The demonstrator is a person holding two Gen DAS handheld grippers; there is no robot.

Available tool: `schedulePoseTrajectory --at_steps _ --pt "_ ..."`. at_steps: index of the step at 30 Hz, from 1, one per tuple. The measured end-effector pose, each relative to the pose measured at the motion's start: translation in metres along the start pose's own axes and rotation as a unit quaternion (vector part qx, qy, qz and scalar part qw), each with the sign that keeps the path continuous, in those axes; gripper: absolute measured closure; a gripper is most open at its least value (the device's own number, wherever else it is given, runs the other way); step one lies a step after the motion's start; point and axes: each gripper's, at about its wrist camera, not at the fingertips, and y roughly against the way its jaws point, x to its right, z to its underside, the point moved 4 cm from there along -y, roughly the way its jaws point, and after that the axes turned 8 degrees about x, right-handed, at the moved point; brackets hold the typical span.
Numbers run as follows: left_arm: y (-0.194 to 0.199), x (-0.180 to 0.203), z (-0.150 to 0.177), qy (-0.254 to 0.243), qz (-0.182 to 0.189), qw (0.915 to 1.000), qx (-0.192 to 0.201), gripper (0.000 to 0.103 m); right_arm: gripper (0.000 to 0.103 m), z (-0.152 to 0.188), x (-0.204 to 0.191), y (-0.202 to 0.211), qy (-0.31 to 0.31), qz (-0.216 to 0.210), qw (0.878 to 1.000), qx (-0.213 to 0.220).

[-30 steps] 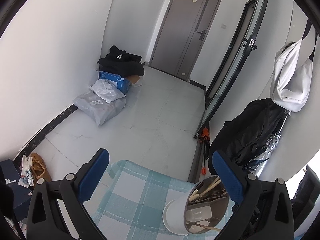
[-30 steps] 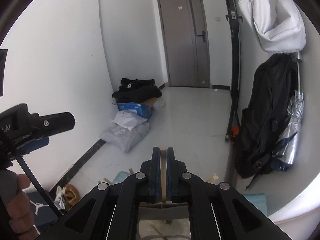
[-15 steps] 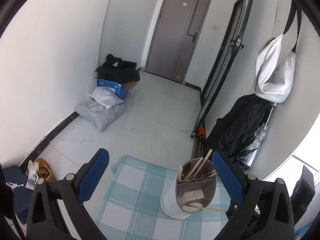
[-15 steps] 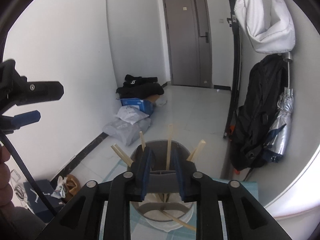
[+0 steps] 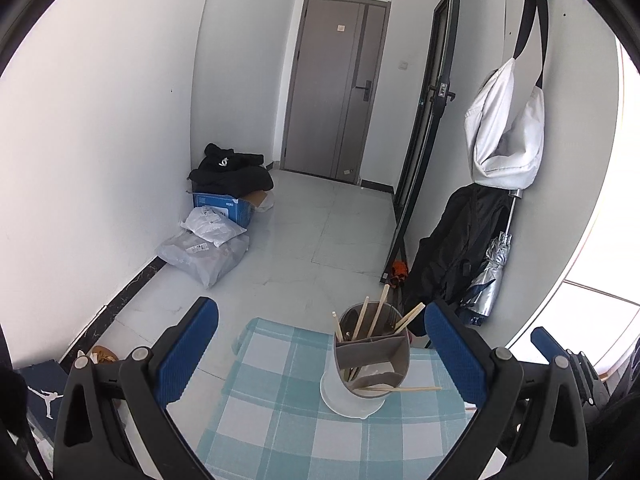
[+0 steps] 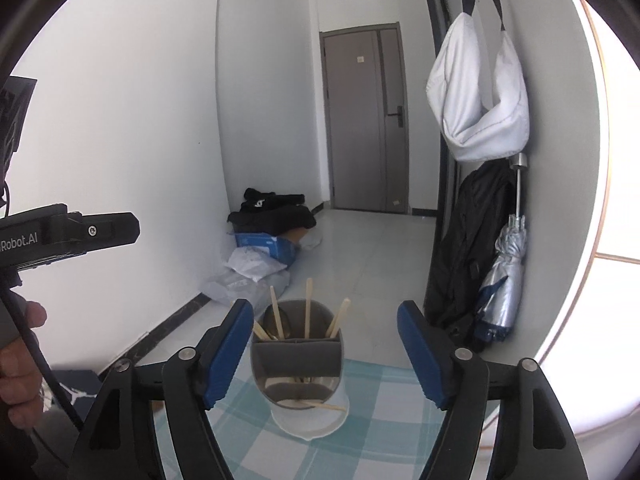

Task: Organize utensils
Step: 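Pull both open grippers back from the caddy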

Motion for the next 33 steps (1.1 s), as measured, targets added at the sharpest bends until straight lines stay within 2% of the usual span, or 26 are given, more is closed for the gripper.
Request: schedulePoseTrajectory --at_steps 13,17,27,33 --pt "0.040 0.011 0.021 -0.016 0.016 0.9987 0.045 0.002 0.009 0.010 -0.001 0.059 0.029 0.010 0.999 0.034" --pt "0.050 0.008 0.026 -0.013 0.010 0.9971 0.074 0.002 0.002 0.018 -0.003 0.071 0.033 -0.002 0.999 0.041" --pt "0.052 0.006 0.047 -0.010 0.012 0.9970 0.075 0.002 0.000 0.038 0.001 0.085 0.013 -0.015 0.999 0.039" --pt "0.047 0.003 0.066 -0.011 0.008 0.9978 0.065 0.002 0.000 0.052 0.002 0.085 0.020 -0.007 0.999 0.029"
